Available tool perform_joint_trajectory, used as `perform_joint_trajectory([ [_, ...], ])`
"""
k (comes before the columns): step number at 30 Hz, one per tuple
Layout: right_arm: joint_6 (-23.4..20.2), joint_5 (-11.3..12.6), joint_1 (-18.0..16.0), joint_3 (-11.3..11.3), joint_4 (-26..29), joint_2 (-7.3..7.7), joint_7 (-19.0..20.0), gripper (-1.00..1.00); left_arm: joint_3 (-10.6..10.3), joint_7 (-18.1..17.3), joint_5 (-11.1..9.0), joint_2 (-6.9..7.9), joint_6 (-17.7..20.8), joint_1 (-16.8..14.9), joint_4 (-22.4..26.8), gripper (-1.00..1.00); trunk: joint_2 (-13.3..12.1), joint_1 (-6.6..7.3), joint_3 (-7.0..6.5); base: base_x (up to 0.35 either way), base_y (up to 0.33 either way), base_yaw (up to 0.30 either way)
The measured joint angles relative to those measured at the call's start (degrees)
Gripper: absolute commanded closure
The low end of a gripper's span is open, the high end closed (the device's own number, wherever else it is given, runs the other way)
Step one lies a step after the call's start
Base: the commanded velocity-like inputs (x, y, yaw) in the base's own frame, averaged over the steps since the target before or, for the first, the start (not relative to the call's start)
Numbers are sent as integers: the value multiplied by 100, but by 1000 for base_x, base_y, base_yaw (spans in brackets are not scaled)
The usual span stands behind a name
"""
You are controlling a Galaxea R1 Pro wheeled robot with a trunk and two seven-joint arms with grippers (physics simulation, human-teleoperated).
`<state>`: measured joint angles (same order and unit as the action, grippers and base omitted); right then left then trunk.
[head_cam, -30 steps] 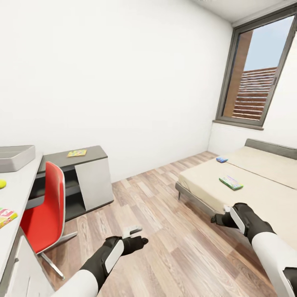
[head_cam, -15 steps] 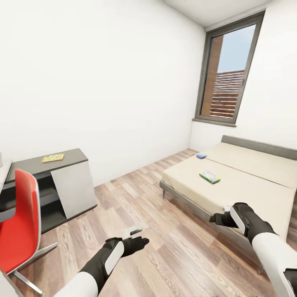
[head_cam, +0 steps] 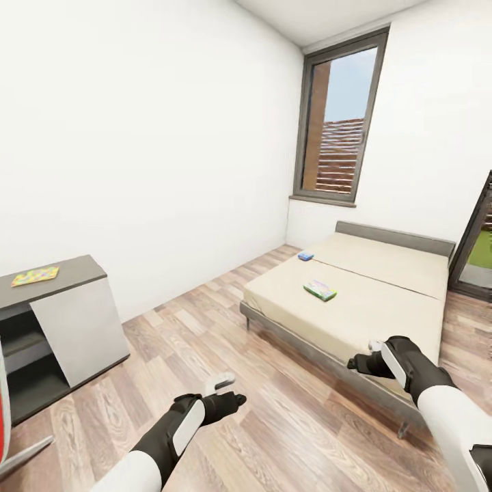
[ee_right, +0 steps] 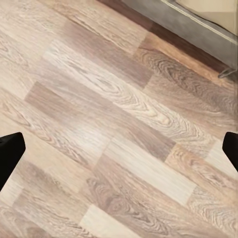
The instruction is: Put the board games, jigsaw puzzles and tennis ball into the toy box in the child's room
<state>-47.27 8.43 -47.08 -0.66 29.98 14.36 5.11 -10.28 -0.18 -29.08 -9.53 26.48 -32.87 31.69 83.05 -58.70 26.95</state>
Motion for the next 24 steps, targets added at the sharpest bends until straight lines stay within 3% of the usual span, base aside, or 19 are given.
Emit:
perform_joint_trajectory([
  [7,8,3,48,-3,-18,1,15,-100,-6,4,3,1,-3,2,-2,-100,0,0,5,304,6,-90],
  [10,53,12,226,-1,1,-2,201,-100,-9,29,12,2,-6,3,-8,-100,0,1,6,327,2,-26],
  [24,66,-54,322,35,53,-41,833,-100,-5,40,13,7,-9,3,-10,-100,0,1,7,333,7,-9],
])
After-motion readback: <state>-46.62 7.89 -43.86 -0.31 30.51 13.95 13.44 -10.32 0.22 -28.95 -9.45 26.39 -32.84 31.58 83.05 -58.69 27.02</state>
